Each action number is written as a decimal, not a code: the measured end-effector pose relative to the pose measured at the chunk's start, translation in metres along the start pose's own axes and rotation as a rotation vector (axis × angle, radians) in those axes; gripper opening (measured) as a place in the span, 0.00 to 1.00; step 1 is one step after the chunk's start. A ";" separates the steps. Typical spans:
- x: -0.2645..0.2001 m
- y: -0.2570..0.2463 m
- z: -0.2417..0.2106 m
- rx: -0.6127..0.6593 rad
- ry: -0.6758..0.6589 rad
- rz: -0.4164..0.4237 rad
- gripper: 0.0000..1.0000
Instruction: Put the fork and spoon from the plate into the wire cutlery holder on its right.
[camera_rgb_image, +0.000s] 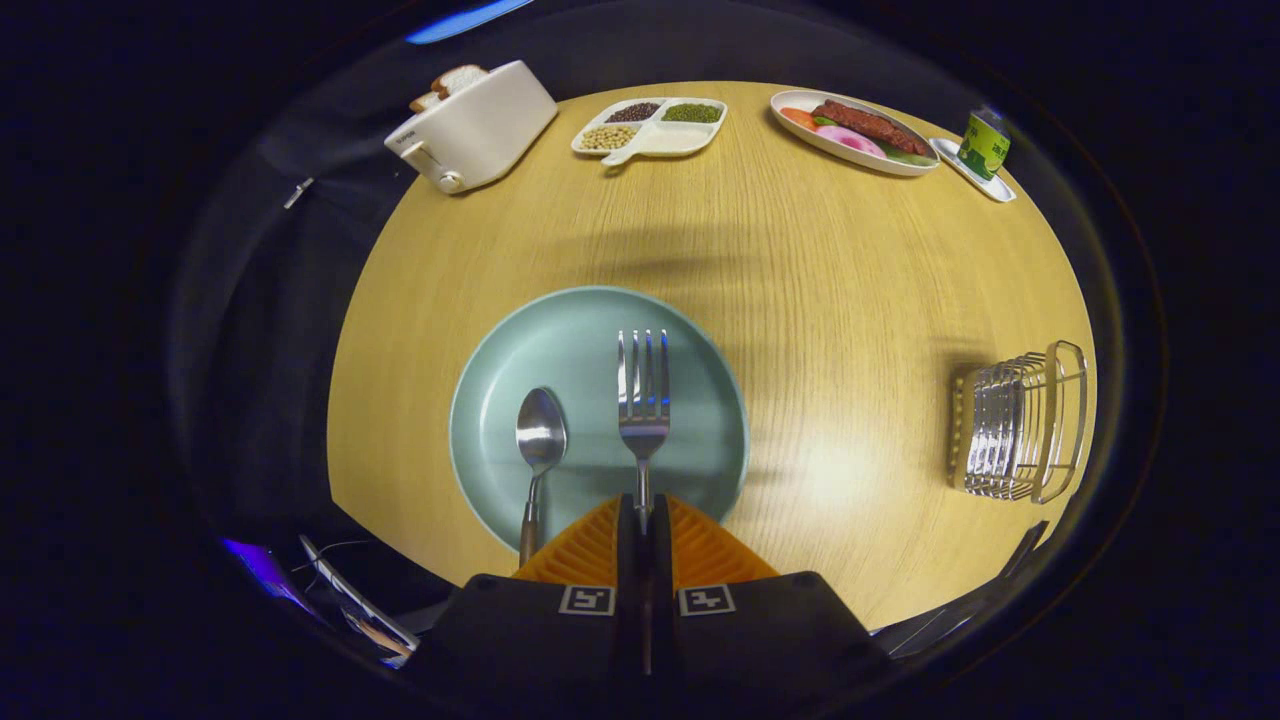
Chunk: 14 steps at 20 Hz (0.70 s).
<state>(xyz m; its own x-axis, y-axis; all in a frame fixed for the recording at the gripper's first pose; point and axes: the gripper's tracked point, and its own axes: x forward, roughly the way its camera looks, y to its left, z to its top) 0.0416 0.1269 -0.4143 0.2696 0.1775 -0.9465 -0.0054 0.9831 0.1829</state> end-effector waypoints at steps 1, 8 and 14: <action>-0.012 -0.005 0.002 -0.003 -0.014 0.006 0.08; -0.109 -0.059 0.017 0.013 -0.063 0.063 0.08; -0.165 -0.159 0.006 -0.022 0.021 -0.014 0.08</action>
<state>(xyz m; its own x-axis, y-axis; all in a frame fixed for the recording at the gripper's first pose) 0.0041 -0.0590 -0.2858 0.2499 0.1647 -0.9542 -0.0228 0.9862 0.1643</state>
